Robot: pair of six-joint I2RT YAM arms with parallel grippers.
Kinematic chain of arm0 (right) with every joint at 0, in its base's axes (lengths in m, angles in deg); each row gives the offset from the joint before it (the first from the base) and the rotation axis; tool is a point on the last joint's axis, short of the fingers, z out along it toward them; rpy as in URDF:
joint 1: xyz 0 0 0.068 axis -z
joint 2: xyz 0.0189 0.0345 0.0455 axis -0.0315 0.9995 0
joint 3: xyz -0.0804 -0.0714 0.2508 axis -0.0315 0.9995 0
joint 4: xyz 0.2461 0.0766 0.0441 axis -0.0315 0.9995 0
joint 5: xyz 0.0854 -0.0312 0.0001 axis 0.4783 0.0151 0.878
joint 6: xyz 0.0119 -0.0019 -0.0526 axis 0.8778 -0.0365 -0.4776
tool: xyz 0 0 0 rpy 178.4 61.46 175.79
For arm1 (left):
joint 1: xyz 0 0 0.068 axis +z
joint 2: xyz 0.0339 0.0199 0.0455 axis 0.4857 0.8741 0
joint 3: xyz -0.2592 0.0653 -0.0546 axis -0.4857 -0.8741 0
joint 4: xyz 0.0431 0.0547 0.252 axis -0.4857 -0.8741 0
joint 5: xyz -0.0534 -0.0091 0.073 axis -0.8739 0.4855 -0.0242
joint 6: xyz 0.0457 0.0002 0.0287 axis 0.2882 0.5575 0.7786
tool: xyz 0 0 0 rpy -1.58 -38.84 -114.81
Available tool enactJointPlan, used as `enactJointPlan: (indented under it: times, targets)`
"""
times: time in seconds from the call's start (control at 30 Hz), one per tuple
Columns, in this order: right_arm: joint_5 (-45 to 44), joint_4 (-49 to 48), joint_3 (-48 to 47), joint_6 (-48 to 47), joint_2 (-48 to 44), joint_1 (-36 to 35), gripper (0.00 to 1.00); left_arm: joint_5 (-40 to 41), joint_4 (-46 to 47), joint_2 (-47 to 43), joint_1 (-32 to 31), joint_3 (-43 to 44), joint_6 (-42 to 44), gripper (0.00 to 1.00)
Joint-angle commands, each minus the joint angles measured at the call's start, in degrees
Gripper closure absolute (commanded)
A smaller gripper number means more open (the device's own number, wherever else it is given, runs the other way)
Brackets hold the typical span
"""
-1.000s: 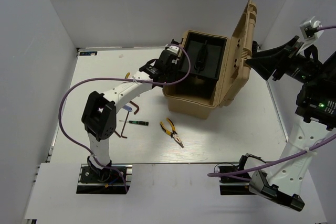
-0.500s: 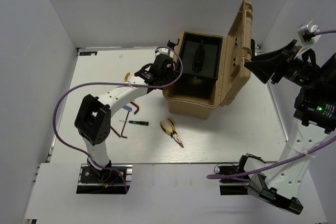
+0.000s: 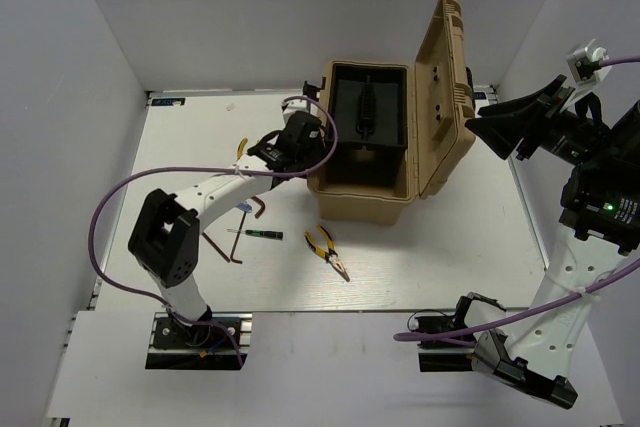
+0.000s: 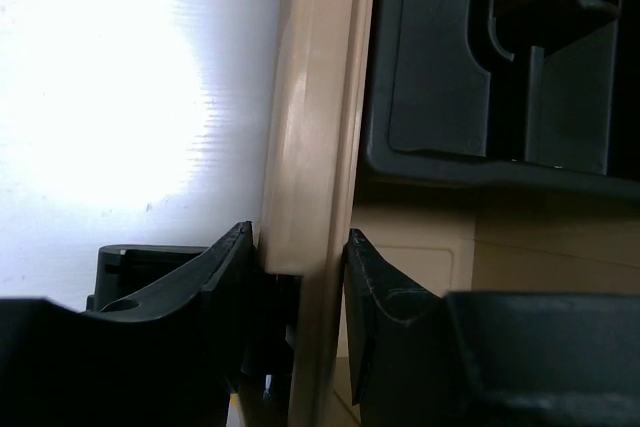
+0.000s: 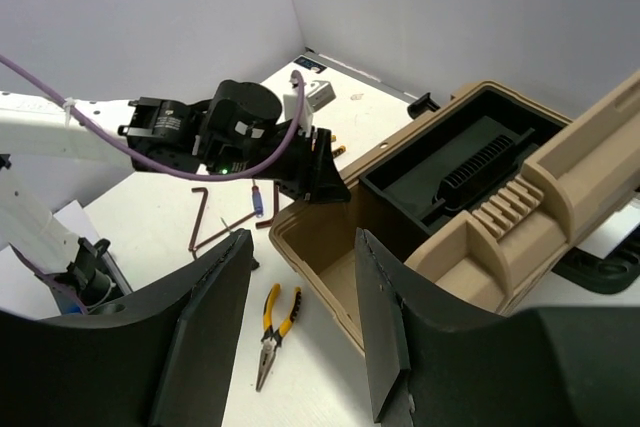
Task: Sort the tools into containers
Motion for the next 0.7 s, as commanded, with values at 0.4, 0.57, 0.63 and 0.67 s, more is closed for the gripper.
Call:
enactJointPlan:
  times: [0.4, 0.57, 0.63, 0.67]
  targets:
    - [1.01, -1.82, 0.59, 0.67, -1.18, 0.37, 0.48, 1.99, -5.85, -3.42, 2.07, -7.00, -10.32, 1.00]
    - [1.10, -1.56, 0.76, 0.14, -1.35, 0.28, 0.48, 0.76, -4.97, -1.22, 2.07, -4.28, -8.21, 1.00]
    - [1.36, -1.30, 0.94, -0.30, -1.53, 0.28, 0.45, 0.76, -4.97, -0.61, 2.07, -2.61, -6.89, 0.83]
    - [1.37, -1.12, 0.94, -0.47, -1.44, 0.37, 0.44, 0.15, -4.97, 0.00, 2.07, -2.08, -6.11, 0.73]
